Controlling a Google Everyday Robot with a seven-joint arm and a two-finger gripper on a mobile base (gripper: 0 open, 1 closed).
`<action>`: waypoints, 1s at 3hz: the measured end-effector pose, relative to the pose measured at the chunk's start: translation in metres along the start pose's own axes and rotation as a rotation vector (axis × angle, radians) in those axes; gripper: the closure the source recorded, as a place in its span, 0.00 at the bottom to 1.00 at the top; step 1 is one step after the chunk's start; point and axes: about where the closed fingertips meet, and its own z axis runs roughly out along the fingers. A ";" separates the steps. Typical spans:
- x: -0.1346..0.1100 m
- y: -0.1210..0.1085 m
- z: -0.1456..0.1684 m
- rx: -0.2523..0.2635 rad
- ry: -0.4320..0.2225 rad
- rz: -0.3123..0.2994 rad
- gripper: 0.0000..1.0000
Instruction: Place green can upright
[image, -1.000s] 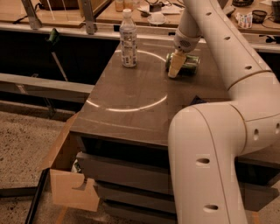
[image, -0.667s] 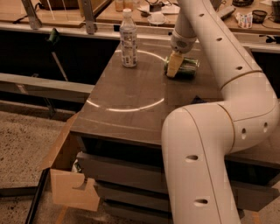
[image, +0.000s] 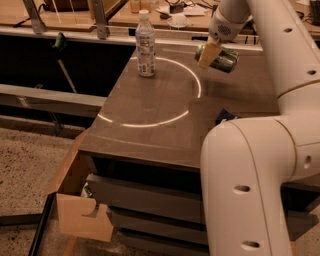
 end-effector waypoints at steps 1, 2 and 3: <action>-0.010 0.011 -0.051 0.010 -0.109 0.009 1.00; -0.021 0.023 -0.077 -0.031 -0.259 0.053 1.00; -0.027 0.036 -0.107 -0.066 -0.427 0.145 1.00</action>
Offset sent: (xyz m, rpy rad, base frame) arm -0.0934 0.0164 0.1092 0.5009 0.0033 0.0581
